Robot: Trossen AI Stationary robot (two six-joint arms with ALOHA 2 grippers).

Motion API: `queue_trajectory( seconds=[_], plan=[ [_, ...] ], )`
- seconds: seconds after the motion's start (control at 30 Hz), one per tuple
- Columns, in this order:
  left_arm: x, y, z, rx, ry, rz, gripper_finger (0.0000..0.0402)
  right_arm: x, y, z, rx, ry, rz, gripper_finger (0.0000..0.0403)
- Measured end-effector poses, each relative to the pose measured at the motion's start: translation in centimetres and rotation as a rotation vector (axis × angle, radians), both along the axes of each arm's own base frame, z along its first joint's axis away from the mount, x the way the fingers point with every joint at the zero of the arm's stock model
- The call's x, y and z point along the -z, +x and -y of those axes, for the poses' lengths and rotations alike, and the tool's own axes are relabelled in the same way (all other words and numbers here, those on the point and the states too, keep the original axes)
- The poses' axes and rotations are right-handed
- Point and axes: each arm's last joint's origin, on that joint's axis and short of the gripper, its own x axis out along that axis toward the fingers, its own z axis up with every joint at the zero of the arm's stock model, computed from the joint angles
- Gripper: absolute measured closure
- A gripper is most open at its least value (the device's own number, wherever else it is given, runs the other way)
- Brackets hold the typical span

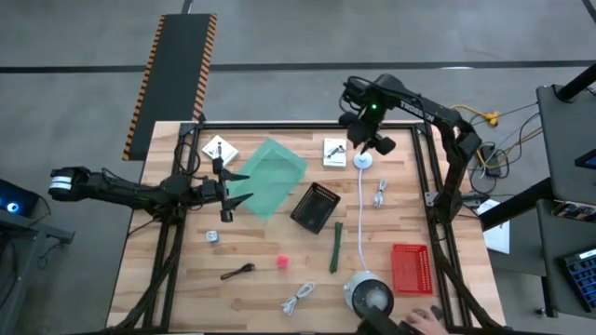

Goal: Pick and place items into bin
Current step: Put the top white charger cable into the green bin

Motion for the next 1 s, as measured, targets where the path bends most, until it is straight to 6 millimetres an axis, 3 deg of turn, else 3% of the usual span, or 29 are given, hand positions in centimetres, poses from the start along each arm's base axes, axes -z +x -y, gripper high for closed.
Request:
queue_trajectory(
  seconds=[0.2, 0.37, 0.5, 0.8, 1.0],
  plan=[
    [0.0, 0.0, 0.0, 0.000, 0.000, -0.002, 0.0179, -1.5, -0.8, -0.5, -0.028, 0.071, 0.158, 0.0341],
    [0.0, 0.0, 0.0, 0.000, 0.000, -0.001, 0.0179, -3.1, -2.8, 0.8, 0.079, 0.207, 0.359, 0.0380],
    [0.0, 0.0, 0.0, -0.001, 0.000, -0.001, 0.0179, -3.2, -4.3, 3.4, 0.257, 0.313, 0.488, 0.0393],
    [0.0, 0.0, 0.0, -0.002, 0.000, 0.000, 0.0179, -0.2, -7.9, 11.5, 0.841, 0.462, 0.475, 0.0394],
    [-0.1, 0.0, 0.0, -0.004, 0.000, 0.003, 0.0179, 1.2, -8.6, 13.4, 1.012, 0.328, 0.377, 0.0384]
  ],
)
